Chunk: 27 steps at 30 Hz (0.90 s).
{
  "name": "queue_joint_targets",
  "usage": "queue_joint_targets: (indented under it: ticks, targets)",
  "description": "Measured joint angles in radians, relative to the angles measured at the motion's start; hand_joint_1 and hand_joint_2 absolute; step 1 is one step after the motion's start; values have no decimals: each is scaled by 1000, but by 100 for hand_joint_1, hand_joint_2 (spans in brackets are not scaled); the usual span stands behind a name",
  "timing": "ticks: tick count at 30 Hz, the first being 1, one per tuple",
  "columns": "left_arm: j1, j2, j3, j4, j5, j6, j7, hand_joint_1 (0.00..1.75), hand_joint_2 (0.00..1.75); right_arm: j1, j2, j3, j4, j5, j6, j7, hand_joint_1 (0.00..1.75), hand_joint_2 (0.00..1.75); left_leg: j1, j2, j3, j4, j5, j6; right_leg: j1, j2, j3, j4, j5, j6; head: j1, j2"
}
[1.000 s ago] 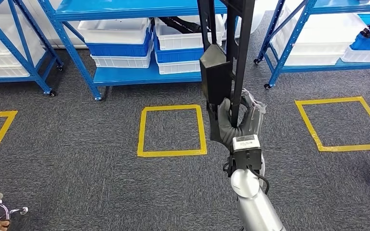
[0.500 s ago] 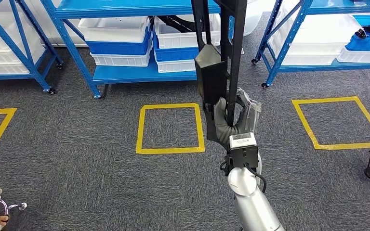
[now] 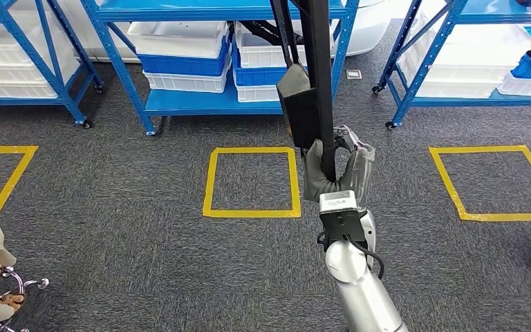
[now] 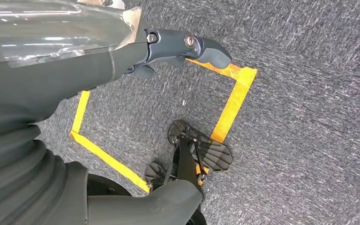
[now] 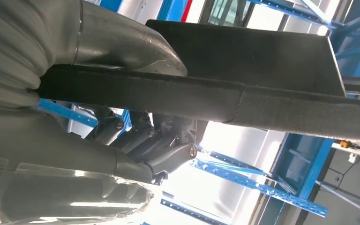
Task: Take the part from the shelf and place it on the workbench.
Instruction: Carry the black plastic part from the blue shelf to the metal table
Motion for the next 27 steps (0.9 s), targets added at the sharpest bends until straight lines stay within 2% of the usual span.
queue_joint_targets:
  ticks: [1, 4, 6, 8, 10, 11, 12, 13, 15, 17, 18, 20, 22, 23, 25, 26, 27]
  targets:
    - [0, 0, 0, 0, -2, 0, 1, 0, 175, 0, 0, 0, -2, 4, 0, 4, 175, 175, 0, -5, -8, 9, -1, -7, 0, 6, 15, -29, 5, -5, -1, 0]
    - [2, 0, 0, 0, -4, 1, 5, 0, 175, 1, 1, 0, -7, 14, 1, 12, 175, 175, 3, -13, -23, 18, 2, -25, 6, 1, 12, -30, 8, -31, -2, 0]
    - [3, 0, 0, 0, -4, 3, 6, 0, 175, 1, 3, 0, -10, 19, 3, 16, 175, 175, 6, 5, -37, 49, -18, -35, 4, -9, 11, -31, 12, -45, -4, 0]
    - [2, 0, 0, 0, -4, 3, 6, 0, 175, 1, 4, 0, -12, 22, 4, 17, 175, 175, 7, 27, -70, 120, -62, -41, 6, -18, 10, -32, 14, -58, -8, 0]
    - [2, 0, 0, 0, -4, 3, 6, 0, 175, 2, 5, 0, -12, 23, 4, 18, 175, 175, 8, 33, -121, 233, -117, -44, 11, -29, 8, -32, 15, -64, -10, 0]
    - [2, 0, 0, 0, -4, 3, 6, 0, 175, 3, 5, 0, -12, 23, 4, 19, 175, 175, 8, 34, -145, 285, -136, -44, 14, -36, 7, -32, 15, -65, -9, 0]
    - [3, 0, 0, 0, -4, 3, 6, 0, 175, 5, 5, 0, -12, 23, 4, 19, 175, 175, 8, 35, -153, 306, -137, -43, 17, -43, 6, -32, 15, -67, -9, 0]
    - [3, 0, 0, 0, -4, 3, 7, 0, 175, 6, 6, 0, -12, 23, 4, 20, 175, 175, 8, 36, -140, 287, -120, -40, 19, -50, 6, -32, 15, -67, -9, 0]
    - [3, 0, 0, 0, -4, 3, 7, 0, 175, 7, 7, 0, -14, 25, 4, 20, 175, 175, 5, 52, -68, 157, -61, -29, 22, -63, 8, -32, 15, -67, -9, 0]
    - [1, 0, 0, 0, -4, 3, 7, 0, 175, 7, 8, 0, -20, 32, 4, 20, 175, 175, -4, 73, -10, 48, -29, -19, 28, -74, 7, -32, 15, -65, -9, 0]
    - [0, 0, 0, -1, -5, 2, 6, 0, 175, 9, 9, 0, -24, 37, 4, 19, 175, 175, -9, 77, -2, 28, -28, -15, 29, -80, 7, -33, 16, -64, -8, 0]
    - [0, 0, 1, -1, -6, 0, 6, 0, 175, 15, 9, 0, -32, 46, 4, 19, 175, 175, -13, 63, -4, 23, -23, -7, 31, -90, 8, -35, 18, -58, -9, 0]
    - [0, 0, 1, -1, -7, -2, 5, 0, 175, 22, 9, 0, -41, 53, 4, 19, 175, 175, -8, 51, -2, 9, -11, 5, 31, -75, -3, -15, 2, -52, -8, 0]
    - [0, 0, 1, -1, -7, -3, 5, 0, 175, 25, 8, 0, -46, 56, 4, 19, 175, 175, -5, 45, -1, 3, -4, 11, 30, -58, -21, 24, -20, -53, -6, 0]
    - [-1, 0, 1, -1, -7, -4, 4, 0, 175, 34, 6, 0, -52, 62, 4, 20, 175, 175, -4, 31, -6, 1, 2, 17, 27, -31, -80, 155, -80, -60, -4, 0]
    - [-1, 0, 1, -1, -7, -4, 4, 0, 175, 41, 5, 0, -54, 70, 4, 22, 175, 175, -4, 22, -9, 1, 3, 18, 27, -26, -108, 219, -103, -60, -2, 0]
    - [-1, 0, 1, -1, -7, -6, 4, 0, 175, 49, 3, 0, -56, 83, 2, 26, 175, 175, -4, 13, -10, 1, 5, 18, 27, -24, -123, 254, -112, -56, -2, 0]
